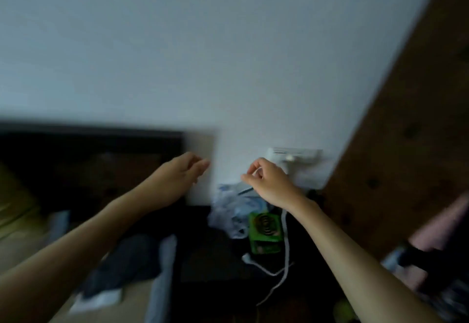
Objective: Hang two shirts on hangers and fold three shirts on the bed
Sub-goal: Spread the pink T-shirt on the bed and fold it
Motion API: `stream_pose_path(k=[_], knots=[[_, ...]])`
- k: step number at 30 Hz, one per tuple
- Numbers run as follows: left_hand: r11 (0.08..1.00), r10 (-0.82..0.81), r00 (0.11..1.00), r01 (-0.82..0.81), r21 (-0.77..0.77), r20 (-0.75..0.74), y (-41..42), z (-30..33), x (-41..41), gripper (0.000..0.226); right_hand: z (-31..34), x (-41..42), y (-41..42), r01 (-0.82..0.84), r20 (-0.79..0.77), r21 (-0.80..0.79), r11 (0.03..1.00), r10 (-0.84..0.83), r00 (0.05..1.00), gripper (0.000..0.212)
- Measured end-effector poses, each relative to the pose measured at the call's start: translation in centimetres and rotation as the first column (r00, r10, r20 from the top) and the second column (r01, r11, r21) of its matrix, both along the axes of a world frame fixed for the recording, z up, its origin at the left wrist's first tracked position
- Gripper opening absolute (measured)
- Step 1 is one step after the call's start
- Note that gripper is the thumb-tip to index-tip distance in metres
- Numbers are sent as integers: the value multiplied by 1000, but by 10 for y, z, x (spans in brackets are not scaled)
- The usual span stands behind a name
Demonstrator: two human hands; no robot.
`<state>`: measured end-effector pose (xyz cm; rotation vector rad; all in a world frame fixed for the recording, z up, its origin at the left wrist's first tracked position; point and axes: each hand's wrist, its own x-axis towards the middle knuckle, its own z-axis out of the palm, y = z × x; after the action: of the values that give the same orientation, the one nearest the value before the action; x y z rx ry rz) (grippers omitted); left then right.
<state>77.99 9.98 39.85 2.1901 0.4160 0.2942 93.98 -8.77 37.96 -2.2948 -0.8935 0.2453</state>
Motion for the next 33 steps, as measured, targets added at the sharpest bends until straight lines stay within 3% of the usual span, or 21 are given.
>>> stream_pose_path(k=[2, 5, 10, 15, 19, 26, 29, 33], knots=[[976, 207, 976, -211, -57, -64, 38, -36, -79, 43, -26, -47, 59, -170, -45, -60, 984, 167, 985, 18], [862, 479, 860, -499, -90, -176, 65, -84, -210, 26, -64, -127, 128, -429, -145, -139, 893, 410, 901, 17], [486, 805, 470, -872, -52, -360, 29, -141, -425, 26, -128, -275, 193, -751, -305, -226, 620, 688, 659, 18], [94, 855, 36, -992, 87, -517, -85, -171, -579, 30, -189, -416, 210, -922, -377, -243, 300, 847, 375, 21], [-152, 786, -199, -980, 129, -586, -193, -192, -651, 33, -220, -517, 180, -964, -443, -262, 52, 881, 167, 22], [-394, 639, -357, -913, 110, -681, -321, -251, -731, 30, -258, -637, 112, -890, -498, -388, -239, 867, -15, 27], [-403, 589, -346, -909, 105, -731, -359, -290, -771, 32, -271, -679, 87, -855, -477, -446, -267, 878, -25, 26], [-380, 573, -290, -923, 65, -767, -386, -335, -822, 37, -298, -727, 61, -808, -490, -529, -260, 871, 41, 25]])
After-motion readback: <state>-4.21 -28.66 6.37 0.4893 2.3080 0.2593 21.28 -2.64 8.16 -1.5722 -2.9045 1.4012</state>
